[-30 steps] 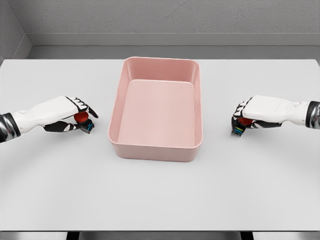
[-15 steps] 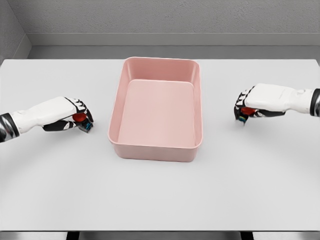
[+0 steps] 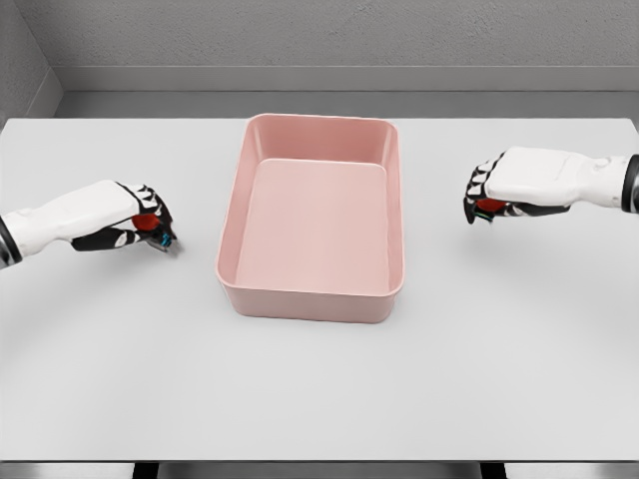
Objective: Put the industrial switch in the basket with both arms
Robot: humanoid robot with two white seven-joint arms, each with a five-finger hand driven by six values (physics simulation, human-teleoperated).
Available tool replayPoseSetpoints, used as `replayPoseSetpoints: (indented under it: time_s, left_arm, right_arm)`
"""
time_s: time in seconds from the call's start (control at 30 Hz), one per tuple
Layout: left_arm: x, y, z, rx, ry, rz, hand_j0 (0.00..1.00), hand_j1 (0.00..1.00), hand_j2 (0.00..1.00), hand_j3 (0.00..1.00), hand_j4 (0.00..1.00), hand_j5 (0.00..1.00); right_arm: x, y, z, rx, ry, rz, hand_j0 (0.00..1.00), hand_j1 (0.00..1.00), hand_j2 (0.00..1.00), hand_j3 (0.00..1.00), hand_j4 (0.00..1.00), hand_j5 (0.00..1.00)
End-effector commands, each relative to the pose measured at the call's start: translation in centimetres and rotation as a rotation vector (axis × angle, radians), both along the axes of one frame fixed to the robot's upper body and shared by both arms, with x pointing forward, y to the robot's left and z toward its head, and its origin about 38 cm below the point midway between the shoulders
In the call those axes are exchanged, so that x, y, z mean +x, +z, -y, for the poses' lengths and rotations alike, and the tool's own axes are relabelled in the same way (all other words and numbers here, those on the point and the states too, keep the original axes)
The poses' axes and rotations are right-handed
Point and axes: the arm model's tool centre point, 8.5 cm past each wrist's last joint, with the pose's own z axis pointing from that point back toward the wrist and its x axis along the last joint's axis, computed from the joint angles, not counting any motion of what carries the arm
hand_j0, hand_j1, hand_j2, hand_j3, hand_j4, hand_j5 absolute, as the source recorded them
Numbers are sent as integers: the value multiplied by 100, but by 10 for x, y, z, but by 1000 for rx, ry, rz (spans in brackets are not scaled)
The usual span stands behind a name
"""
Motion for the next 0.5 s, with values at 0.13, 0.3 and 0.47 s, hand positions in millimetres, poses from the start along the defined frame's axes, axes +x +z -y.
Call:
replayPoseSetpoints:
  time_s: [0.13, 0.3, 0.47]
  left_arm:
    - [-1, 17, -7, -22, 5, 14, 48, 48, 48, 48, 48, 48]
    - [0, 27, -4, -30, -8, 34, 48, 48, 48, 48, 48, 48]
    - [6, 41, -1, -32, -14, 67, 48, 48, 48, 48, 48, 48]
  right_arm:
    - [-4, 12, -12, 6, 40, 26, 46, 46, 46, 46, 46, 46]
    - [-7, 24, -19, 5, 69, 54, 46, 46, 46, 46, 46, 46]
    - [-6, 40, -24, 9, 85, 92, 46, 46, 46, 46, 46, 46]
